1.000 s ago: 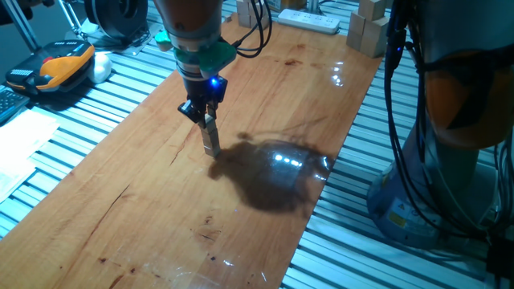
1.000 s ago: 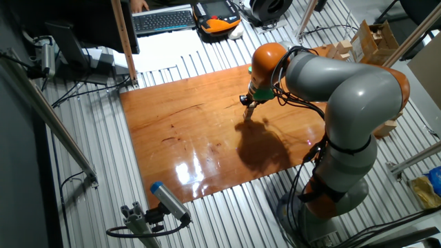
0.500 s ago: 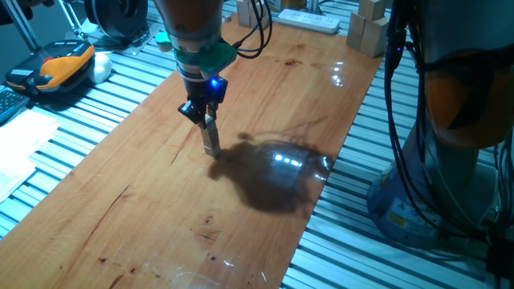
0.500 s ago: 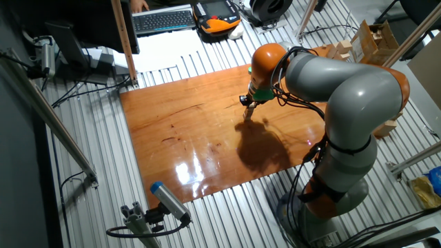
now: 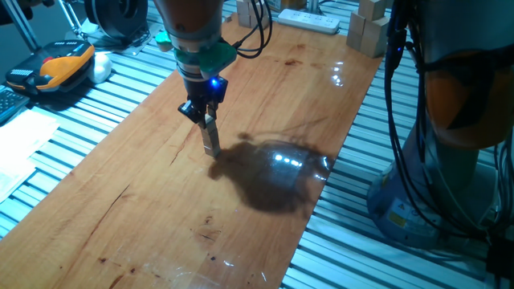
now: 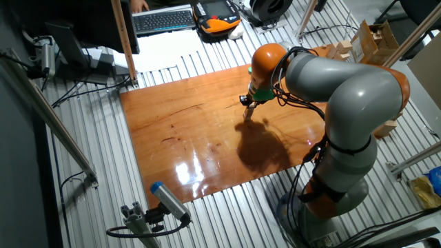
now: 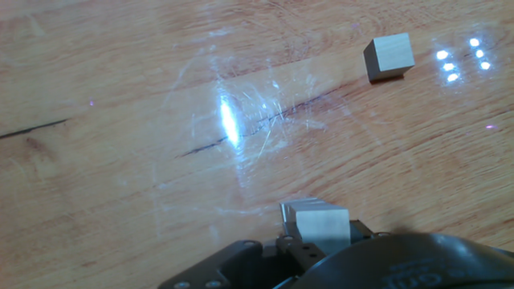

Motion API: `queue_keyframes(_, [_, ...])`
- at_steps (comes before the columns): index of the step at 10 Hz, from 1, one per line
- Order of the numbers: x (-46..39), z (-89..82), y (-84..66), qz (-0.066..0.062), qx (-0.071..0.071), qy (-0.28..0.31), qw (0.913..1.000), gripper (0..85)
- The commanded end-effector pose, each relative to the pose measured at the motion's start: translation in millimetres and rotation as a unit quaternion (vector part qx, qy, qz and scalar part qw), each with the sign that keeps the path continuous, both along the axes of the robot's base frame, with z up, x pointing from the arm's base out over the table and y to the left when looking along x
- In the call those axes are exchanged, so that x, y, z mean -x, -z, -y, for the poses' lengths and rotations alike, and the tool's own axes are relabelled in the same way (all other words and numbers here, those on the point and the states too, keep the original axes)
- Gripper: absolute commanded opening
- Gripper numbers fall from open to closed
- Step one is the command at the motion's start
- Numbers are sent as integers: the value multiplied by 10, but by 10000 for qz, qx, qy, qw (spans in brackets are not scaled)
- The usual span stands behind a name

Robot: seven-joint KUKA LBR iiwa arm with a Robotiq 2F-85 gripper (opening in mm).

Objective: Stack the blocks in a vertical line of five

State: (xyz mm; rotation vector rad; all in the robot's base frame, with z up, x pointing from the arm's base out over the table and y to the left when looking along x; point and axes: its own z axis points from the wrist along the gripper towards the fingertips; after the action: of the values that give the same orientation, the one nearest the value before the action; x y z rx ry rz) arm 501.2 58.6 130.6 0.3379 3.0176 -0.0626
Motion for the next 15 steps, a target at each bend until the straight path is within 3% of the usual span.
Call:
queue_keyframes(1, [0,-1,2,1,-3,2,10000,170])
queue_keyframes(7, [3,0,13,30,19,35,10000,170])
queue_keyframes(8, [3,0,16,30,19,35,10000,340])
queue_keyframes(15, [7,-8,30,60,57,61,9999,340])
